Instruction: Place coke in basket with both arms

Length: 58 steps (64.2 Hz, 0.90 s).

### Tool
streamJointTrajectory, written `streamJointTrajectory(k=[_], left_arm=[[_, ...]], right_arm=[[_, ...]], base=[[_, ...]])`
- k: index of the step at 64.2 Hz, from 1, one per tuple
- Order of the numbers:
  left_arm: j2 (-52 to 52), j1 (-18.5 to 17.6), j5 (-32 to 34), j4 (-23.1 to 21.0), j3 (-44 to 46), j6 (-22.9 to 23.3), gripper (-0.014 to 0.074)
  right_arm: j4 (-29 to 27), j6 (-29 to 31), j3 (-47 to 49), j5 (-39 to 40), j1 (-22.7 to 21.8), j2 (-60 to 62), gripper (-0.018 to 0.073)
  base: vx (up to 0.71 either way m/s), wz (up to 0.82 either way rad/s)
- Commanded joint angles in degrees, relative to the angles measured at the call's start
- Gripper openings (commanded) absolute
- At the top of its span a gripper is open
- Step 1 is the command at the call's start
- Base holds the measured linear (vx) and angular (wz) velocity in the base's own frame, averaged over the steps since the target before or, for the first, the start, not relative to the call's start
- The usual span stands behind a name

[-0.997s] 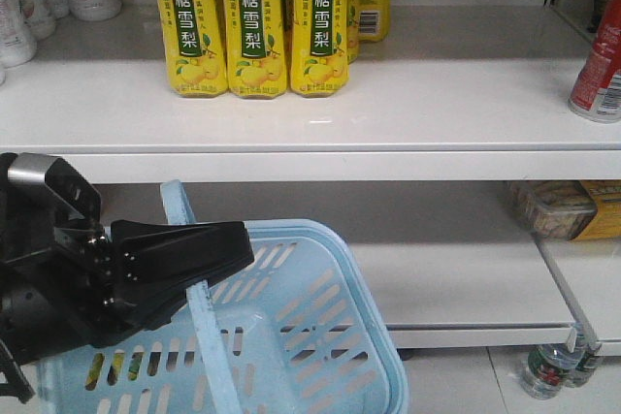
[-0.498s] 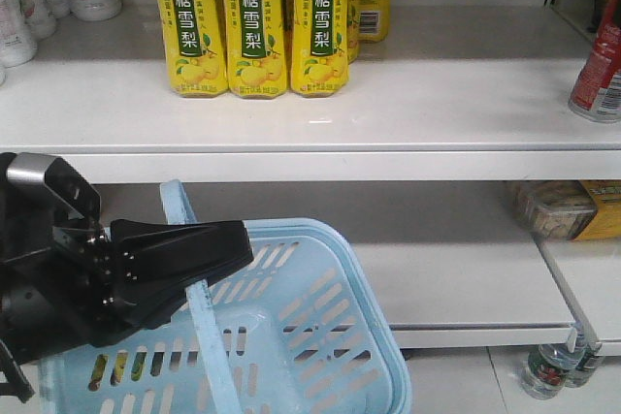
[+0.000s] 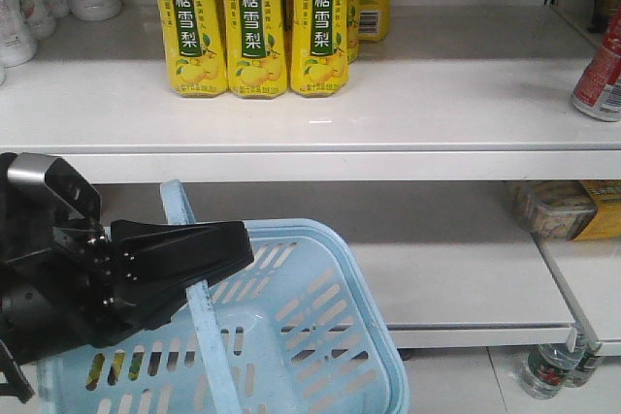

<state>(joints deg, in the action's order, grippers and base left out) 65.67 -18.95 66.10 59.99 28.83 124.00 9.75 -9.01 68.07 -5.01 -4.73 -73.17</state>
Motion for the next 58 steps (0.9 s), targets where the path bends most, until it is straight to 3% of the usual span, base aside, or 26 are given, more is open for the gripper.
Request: streamJointTrajectory(k=[1, 4, 15, 29, 38, 47, 58], left_arm=[[-1.14, -0.37, 12.68, -4.33, 1.44, -0.06, -0.0006], [-1.14, -0.37, 12.68, -4.33, 1.44, -0.06, -0.0006], [-1.14, -0.37, 12.68, -4.33, 1.44, -0.06, -0.0006], [-1.14, -0.37, 12.68, -4.33, 1.44, -0.06, -0.0006], [-1.14, -0.37, 12.68, -4.33, 1.44, -0.06, -0.0006], [-1.14, -0.37, 12.68, -4.33, 1.44, -0.06, -0.0006], [-1.14, -0.37, 12.68, -4.33, 1.44, -0.06, -0.0006]], right_arm=[[0.58, 0.80, 2.03, 3.01, -0.30, 2.26, 0.0071], [0.50, 0.86, 2.03, 1.05, -0.19, 3.09, -0.0017], [0.37, 6.73, 1.75, -9.37, 4.08, 8.84, -0.0010], [-5.37, 13.08, 1.75, -19.94, 18.30, 18.03, -0.0009], [-9.75, 13.90, 1.75, -24.99, 27.52, 18.67, -0.0009], [-13.85, 14.26, -0.97, -22.06, 35.35, 17.01, -0.0007], [-17.06, 11.94, -8.42, -14.72, 40.34, 14.93, -0.0006]], base=[[0.00, 0.00], [0.00, 0.00], [0.00, 0.00], [0.00, 0.00], [0.00, 0.00], [0.00, 0.00], [0.00, 0.00]])
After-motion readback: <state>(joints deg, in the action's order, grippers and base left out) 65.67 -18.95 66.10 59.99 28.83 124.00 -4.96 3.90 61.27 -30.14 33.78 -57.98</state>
